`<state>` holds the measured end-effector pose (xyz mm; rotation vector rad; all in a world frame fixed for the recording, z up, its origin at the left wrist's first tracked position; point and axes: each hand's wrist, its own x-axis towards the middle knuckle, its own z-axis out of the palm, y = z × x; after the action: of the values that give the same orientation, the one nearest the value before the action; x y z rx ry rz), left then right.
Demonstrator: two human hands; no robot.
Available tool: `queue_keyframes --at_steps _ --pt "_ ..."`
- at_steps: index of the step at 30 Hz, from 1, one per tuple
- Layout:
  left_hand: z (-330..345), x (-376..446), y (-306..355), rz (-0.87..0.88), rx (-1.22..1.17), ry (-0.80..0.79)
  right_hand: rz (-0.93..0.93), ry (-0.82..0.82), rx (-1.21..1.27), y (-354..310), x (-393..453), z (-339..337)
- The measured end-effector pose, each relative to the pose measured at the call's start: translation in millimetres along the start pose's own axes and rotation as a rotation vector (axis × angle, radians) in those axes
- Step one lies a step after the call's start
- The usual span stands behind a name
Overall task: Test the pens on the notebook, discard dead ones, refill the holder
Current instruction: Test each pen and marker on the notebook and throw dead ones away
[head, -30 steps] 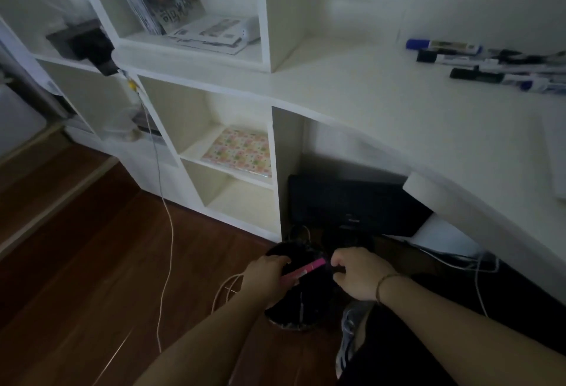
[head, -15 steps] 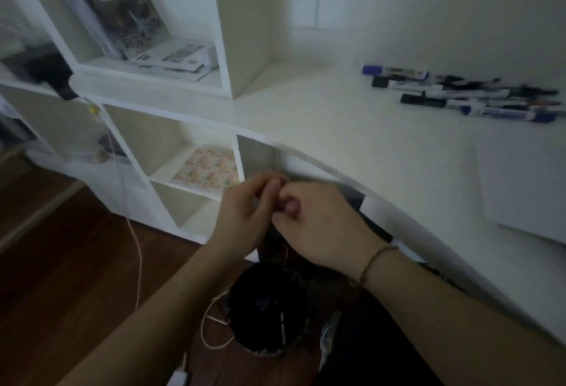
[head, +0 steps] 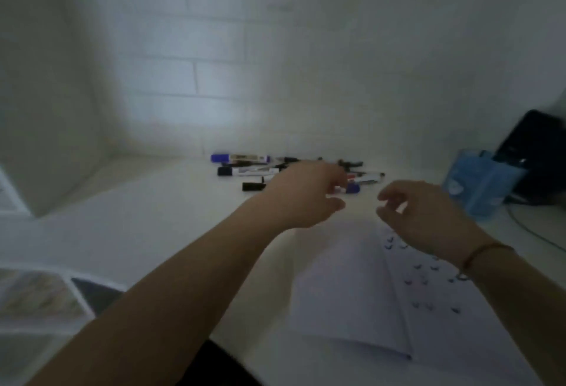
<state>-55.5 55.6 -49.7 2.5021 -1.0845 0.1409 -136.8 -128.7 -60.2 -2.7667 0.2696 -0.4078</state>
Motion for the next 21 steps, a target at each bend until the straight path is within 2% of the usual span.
queue_keyframes --at_steps 5,12,14,16,18,19,21 --pt "56 70 -23 -0.223 0.266 0.007 0.047 0.068 0.068 48 -14 1" --pt "71 77 -28 -0.186 0.470 0.002 0.043 0.165 0.178 59 -55 -32" --pt "67 73 -19 -0.126 0.443 0.020 0.026 0.139 0.193 56 -63 -35" --pt "63 62 -3 -0.008 0.348 0.126 0.013 0.115 0.190 55 -68 -32" --pt "59 47 16 0.150 0.153 0.198 0.018 0.197 0.056 60 -72 -25" --pt "58 38 26 0.240 0.056 0.187 0.012 0.265 -0.080 60 -72 -23" --pt "61 27 42 0.407 -0.074 0.129 -0.005 0.358 -0.186 62 -76 -16"
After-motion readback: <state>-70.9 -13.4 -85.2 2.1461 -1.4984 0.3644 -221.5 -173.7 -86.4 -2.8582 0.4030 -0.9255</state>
